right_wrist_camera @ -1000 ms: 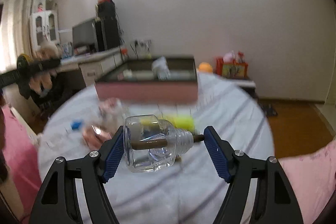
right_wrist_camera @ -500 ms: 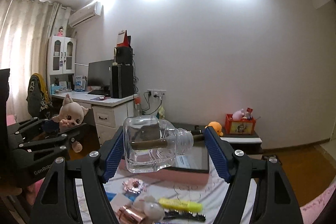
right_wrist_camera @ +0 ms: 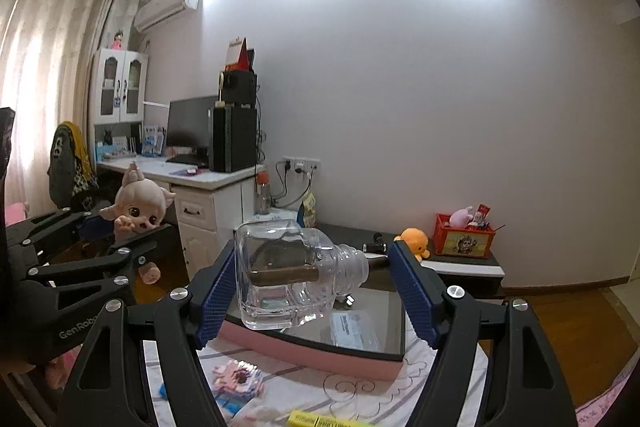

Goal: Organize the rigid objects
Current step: 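Carry the doll and glass bottle into the pink box and open both tools, then withdraw both tools from the pink box back over the bed items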

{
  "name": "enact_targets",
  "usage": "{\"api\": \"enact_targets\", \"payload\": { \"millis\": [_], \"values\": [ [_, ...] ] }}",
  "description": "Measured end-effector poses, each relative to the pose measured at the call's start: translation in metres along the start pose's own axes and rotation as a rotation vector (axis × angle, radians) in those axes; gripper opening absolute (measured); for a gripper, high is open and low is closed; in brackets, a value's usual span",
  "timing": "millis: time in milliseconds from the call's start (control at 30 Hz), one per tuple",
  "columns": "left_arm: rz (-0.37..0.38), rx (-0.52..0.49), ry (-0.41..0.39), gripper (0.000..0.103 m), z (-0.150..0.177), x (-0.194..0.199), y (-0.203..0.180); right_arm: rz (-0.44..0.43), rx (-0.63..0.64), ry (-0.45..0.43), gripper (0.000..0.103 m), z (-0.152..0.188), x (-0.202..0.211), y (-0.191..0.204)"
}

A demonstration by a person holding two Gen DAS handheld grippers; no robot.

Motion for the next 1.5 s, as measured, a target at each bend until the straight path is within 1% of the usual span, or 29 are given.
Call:
{"api": "enact_targets", "payload": {
  "millis": [100,200,267,300,367,500,567,633,733,800,867,900,967,1033,1100,1167,1200,1300,1333,1367,1400,1467,1500],
  "values": [
    [0.037,-0.002,0.049,0.047,0.004,-0.037,-0.001,0.001,0.006,0.049,0.075,0.005,-0.032,-0.008],
    [0.072,0.003,0.135,0.047,0.017,-0.086,-0.001,0.017,0.010,0.125,0.075,0.018,-0.073,-0.017],
    [0.084,0.001,0.187,0.047,0.027,-0.110,-0.002,0.028,0.011,0.165,0.075,0.027,-0.094,-0.024],
    [0.088,-0.003,0.225,0.047,0.035,-0.127,-0.004,0.031,0.011,0.200,0.075,0.034,-0.107,-0.026],
    [0.084,-0.016,0.275,0.047,0.047,-0.146,-0.006,0.034,0.002,0.252,0.075,0.048,-0.130,-0.031],
    [0.110,-0.007,0.364,0.047,0.073,-0.181,-0.011,0.033,-0.008,0.351,0.075,0.074,-0.161,-0.037],
    [0.091,-0.014,0.382,0.047,0.079,-0.189,-0.009,0.026,-0.024,0.396,0.075,0.087,-0.173,-0.040],
    [0.071,-0.001,0.383,0.049,0.080,-0.192,-0.003,0.010,-0.044,0.430,0.075,0.097,-0.180,-0.042],
    [0.061,0.008,0.368,0.060,0.076,-0.192,0.006,-0.013,-0.068,0.444,0.076,0.103,-0.184,-0.042],
    [0.040,0.002,0.348,0.072,0.072,-0.186,0.011,-0.018,-0.096,0.427,0.076,0.100,-0.181,-0.043],
    [0.042,0.015,0.335,0.076,0.067,-0.180,0.016,-0.022,-0.120,0.407,0.081,0.094,-0.175,-0.044],
    [0.033,0.024,0.320,0.081,0.063,-0.172,0.021,-0.018,-0.123,0.395,0.081,0.091,-0.173,-0.044],
    [0.014,0.028,0.291,0.086,0.056,-0.158,0.027,-0.021,-0.129,0.375,0.081,0.081,-0.162,-0.044],
    [0.018,0.039,0.256,0.088,0.047,-0.135,0.031,-0.031,-0.143,0.346,0.081,0.070,-0.148,-0.043],
    [0.011,0.050,0.228,0.097,0.041,-0.112,0.033,-0.029,-0.151,0.313,0.082,0.059,-0.128,-0.042],
    [0.009,0.052,0.175,0.102,0.033,-0.084,0.032,-0.031,-0.159,0.270,0.084,0.047,-0.101,-0.040],
    [-0.002,0.055,0.143,0.103,0.028,-0.064,0.032,-0.031,-0.159,0.245,0.084,0.041,-0.088,-0.039],
    [-0.017,0.066,0.075,0.103,0.021,-0.018,0.030,-0.027,-0.152,0.169,0.091,0.025,-0.042,-0.034],
    [-0.028,0.067,0.059,0.103,0.020,-0.005,0.028,-0.019,-0.142,0.135,0.101,0.021,-0.022,-0.032],
    [-0.045,0.065,0.032,0.103,0.019,0.013,0.027,-0.010,-0.130,0.100,0.103,0.016,-0.003,-0.030],
    [-0.056,0.065,0.010,0.103,0.018,0.028,0.024,-0.007,-0.126,0.079,0.103,0.014,0.007,-0.028],
    [-0.067,0.059,-0.019,0.103,0.019,0.051,0.019,-0.010,-0.121,0.028,0.103,0.010,0.043,-0.023],
    [-0.074,0.060,-0.037,0.103,0.020,0.066,0.016,-0.004,-0.120,0.018,0.103,0.009,0.053,-0.022]
  ]
}}
Point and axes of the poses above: each gripper's, at about its wrist camera, not at the fingertips, and x roughly against the way its jaws point, y to its left, z to its underside, the point moved 9 cm from there along -x, roughly the way its jaws point, and after that the axes turned 9 degrees about -x, right-handed, at the moved point
